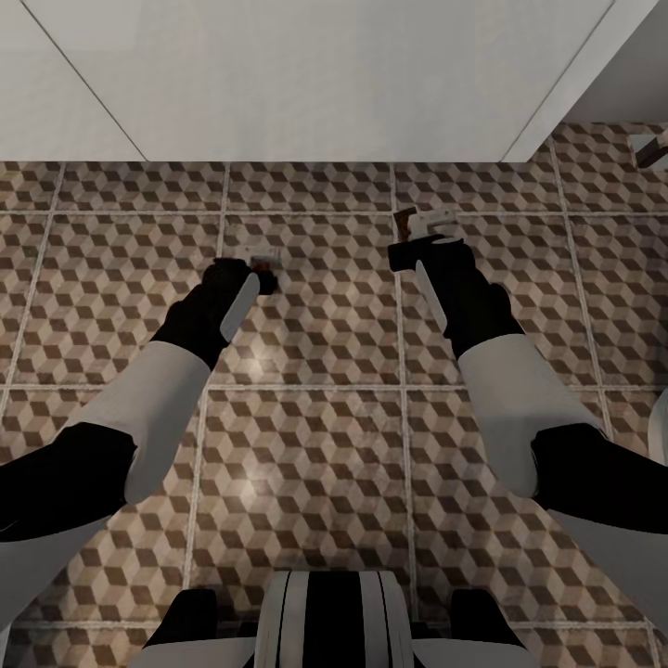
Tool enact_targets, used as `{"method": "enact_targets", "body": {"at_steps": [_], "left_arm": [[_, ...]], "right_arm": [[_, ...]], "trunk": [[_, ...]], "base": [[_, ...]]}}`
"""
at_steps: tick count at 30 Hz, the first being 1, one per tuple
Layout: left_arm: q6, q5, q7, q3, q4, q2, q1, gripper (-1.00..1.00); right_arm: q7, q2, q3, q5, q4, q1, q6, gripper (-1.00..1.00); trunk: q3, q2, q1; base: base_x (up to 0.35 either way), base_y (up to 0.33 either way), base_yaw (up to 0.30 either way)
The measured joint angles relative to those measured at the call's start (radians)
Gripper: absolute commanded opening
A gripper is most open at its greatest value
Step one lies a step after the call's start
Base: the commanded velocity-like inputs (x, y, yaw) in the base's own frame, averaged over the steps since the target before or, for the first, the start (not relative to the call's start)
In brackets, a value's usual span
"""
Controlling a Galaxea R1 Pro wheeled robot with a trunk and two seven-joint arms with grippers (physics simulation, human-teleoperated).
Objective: Take the four mousetraps from the cabinet in the bathroom and place them on the bathroom floor. Make sure all four end up on the same floor surface, and ensure that at least two of them are either under or directly next to the same bathroom sink.
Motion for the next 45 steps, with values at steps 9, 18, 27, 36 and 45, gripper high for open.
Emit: {"method": "enact_targets", "body": {"at_steps": [9, 18, 27, 36, 45], "left_arm": [[0.003, 0.002, -0.005, -0.003, -0.068, 0.000, -0.001, -1.00], [0.009, 0.003, -0.007, -0.008, -0.194, 0.003, -0.001, -1.00], [0.012, 0.003, -0.007, -0.009, -0.233, 0.003, 0.000, -1.00], [0.012, 0.003, -0.007, -0.010, -0.236, 0.003, 0.002, -1.00], [0.012, 0.003, -0.007, -0.010, -0.232, 0.003, 0.002, -1.00]], "right_arm": [[-0.005, -0.001, -0.001, 0.000, 0.000, 0.000, 0.001, -1.00], [-0.007, 0.002, -0.001, 0.000, 0.000, 0.000, 0.007, -1.00], [-0.007, 0.005, -0.001, 0.000, 0.000, 0.001, 0.007, -1.00], [-0.007, 0.005, -0.001, 0.001, 0.000, 0.002, 0.003, -1.00], [-0.007, 0.005, -0.001, 0.000, 0.002, 0.002, 0.003, -1.00]], "trunk": [[0.000, 0.000, 0.000], [0.000, 0.000, 0.000], [0.000, 0.000, 0.000], [0.000, 0.000, 0.000], [0.000, 0.000, 0.000]], "base": [[0.000, 0.000, 0.000], [0.000, 0.000, 0.000], [0.081, 0.000, 0.000], [0.050, 0.000, 0.000], [0.023, 0.000, 0.000]]}}
